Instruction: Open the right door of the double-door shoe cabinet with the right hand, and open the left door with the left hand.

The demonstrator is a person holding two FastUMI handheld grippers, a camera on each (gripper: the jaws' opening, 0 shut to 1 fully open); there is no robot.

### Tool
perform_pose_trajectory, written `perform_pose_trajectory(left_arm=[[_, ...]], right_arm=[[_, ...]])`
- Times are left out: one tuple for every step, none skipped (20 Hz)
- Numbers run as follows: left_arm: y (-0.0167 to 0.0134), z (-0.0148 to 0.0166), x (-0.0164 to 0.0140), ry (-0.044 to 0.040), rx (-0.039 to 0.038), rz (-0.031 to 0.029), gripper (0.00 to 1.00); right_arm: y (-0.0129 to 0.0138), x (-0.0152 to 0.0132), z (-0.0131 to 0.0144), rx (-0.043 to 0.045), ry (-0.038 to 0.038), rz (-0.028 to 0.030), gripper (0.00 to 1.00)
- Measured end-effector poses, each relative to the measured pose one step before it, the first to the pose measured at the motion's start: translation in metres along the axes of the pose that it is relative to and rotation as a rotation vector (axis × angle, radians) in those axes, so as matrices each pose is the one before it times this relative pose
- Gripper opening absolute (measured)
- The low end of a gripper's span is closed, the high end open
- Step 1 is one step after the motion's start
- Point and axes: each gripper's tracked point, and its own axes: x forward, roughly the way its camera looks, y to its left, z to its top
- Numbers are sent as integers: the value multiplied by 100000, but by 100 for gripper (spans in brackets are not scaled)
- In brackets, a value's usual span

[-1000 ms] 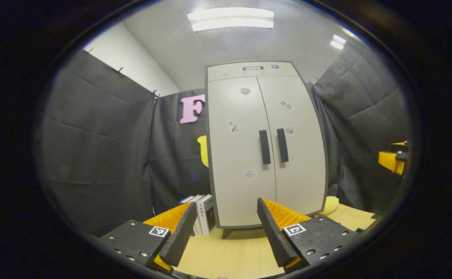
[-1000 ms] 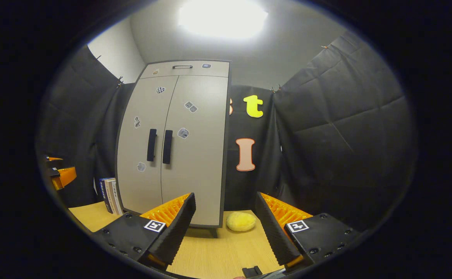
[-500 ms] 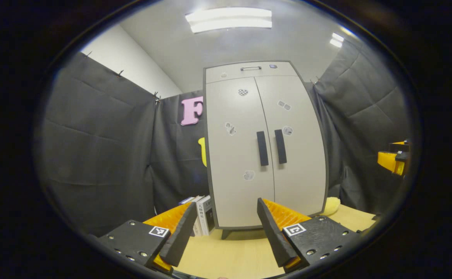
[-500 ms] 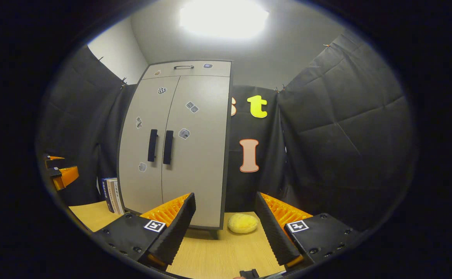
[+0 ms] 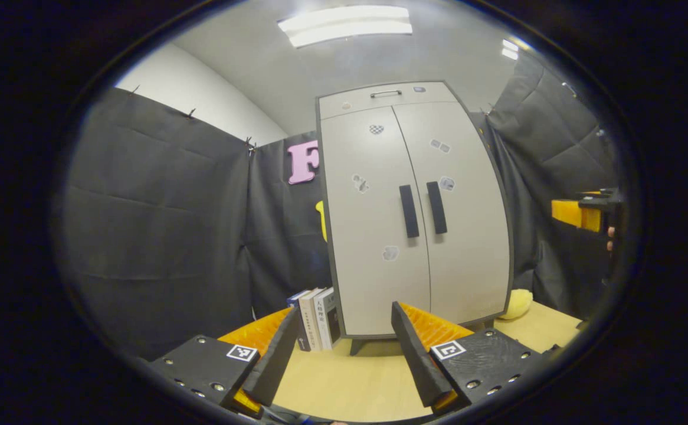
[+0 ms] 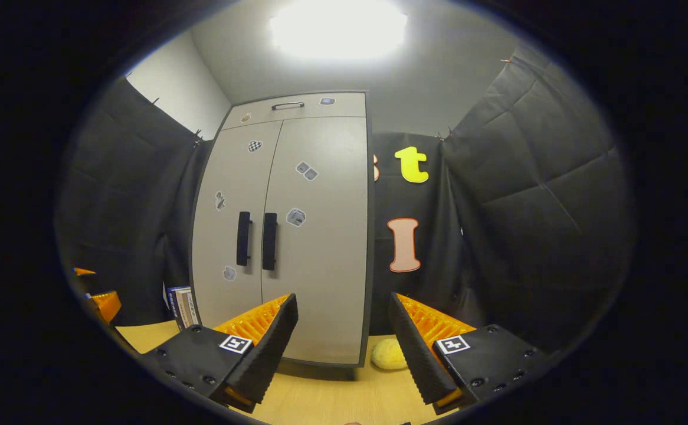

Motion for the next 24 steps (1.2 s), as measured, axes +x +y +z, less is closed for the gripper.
perform_pose_trajectory(left_arm=[[484,-199,493,-41,148,457,91],[431,-277,608,-252,-251,157,92],[342,-236,839,-216,-459,-431,92],[489,-425,995,264,-330,-440,92],[522,-391,1082,569,-221,-227,91],[675,-189,970,-231,-558,-210,92],[664,-8,1014,-658,-754,-76,92],[682,-249,1127,-262,-632,35,92],[607,-131,986,-412,-554,-20,92],[617,-256,1072,-418,-357,152,91],[606,-274,872,-214,-159,252,92],[410,-463,1018,18,-51,7,92],[458,-465,805,339,63,-193,92],[300,-579,732,488,156,-249,92],[358,-422,728,502,56,-279,92],[275,-348,806,511,-96,-254,92],[265,-320,560,474,-200,-241,92],[356,-374,591,553,-255,-188,91],[408,-128,634,269,-134,-133,91],[394,-115,468,39,106,-1,91],[405,-97,487,-25,367,126,92],[465,-217,443,67,376,96,91],[387,-129,333,180,298,-53,91],[465,-339,209,313,180,-72,91]], right_arm=[[710,1080,335,308,-535,670,98],[759,1117,281,382,-326,458,97],[842,1146,317,369,-128,555,97],[903,1096,173,228,36,321,97],[809,1092,150,13,584,121,97],[857,1034,184,87,252,125,97],[830,1035,142,-146,155,63,97],[718,1052,-11,-169,458,-242,97],[789,936,-18,58,606,35,97],[827,1047,-128,290,596,397,98],[777,961,-115,378,623,415,98],[651,980,-147,268,595,95,98],[496,934,-51,254,414,-240,97],[397,956,-109,298,323,-447,97],[370,903,19,761,258,-400,97],[391,843,1,1151,147,-194,97],[339,839,95,1127,131,-156,97],[209,906,21,907,244,-442,97],[205,789,149,762,170,-853,97],[157,866,-79,820,323,-667,97],[288,706,-14,1012,597,-225,97],[248,753,-176,1103,799,63,97],[297,625,-78,1091,733,7,96],[165,709,-129,880,468,-141,95]])
